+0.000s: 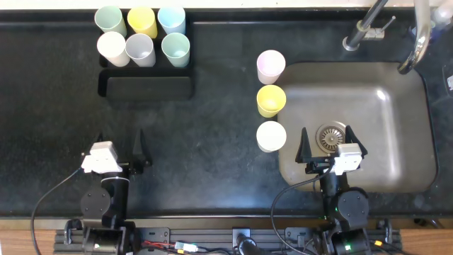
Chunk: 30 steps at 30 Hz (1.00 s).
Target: Store Cups
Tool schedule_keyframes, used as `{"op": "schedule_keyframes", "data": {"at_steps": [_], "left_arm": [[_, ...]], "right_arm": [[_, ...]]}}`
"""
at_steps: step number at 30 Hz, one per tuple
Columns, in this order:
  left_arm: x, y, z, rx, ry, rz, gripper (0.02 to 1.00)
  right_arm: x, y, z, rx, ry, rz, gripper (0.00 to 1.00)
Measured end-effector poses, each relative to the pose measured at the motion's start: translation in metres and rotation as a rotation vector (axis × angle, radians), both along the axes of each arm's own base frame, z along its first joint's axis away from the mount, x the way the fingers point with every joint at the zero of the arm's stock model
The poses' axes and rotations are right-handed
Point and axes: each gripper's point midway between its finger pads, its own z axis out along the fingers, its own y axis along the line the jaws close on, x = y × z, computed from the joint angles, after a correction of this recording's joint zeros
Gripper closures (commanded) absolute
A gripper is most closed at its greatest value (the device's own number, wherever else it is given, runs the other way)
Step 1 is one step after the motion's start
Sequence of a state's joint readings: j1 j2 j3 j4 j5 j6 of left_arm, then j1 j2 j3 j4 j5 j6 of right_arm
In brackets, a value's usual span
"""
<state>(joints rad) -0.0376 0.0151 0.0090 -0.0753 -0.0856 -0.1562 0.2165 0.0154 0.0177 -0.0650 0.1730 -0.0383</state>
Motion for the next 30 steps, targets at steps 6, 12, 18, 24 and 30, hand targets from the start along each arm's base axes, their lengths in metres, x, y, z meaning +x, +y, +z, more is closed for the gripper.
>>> {"op": "schedule_keyframes", "data": {"at_steps": [6, 12, 18, 24, 30], "left_arm": [[0.0, 0.0, 0.0, 0.0, 0.0, 0.0, 0.018], [0.0, 0.0, 0.001, 0.001, -0.005, 0.001, 0.018], [0.004, 0.0, 0.022, 0.001, -0.032, 0.0, 0.018], [0.04, -0.004, 0.098, 0.003, 0.19, -0.013, 0.018], [0.119, -0.035, 0.207, -0.011, 0.289, -0.11, 0.018]], "right_arm": [[0.0, 0.0, 0.0, 0.0, 0.0, 0.0, 0.005], [0.0, 0.0, 0.0, 0.0, 0.0, 0.0, 0.005], [0.0, 0.0, 0.0, 0.0, 0.0, 0.0, 0.003], [0.0, 0.0, 0.0, 0.0, 0.0, 0.0, 0.003], [0.0, 0.0, 0.0, 0.0, -0.001, 0.0, 0.005]]}}
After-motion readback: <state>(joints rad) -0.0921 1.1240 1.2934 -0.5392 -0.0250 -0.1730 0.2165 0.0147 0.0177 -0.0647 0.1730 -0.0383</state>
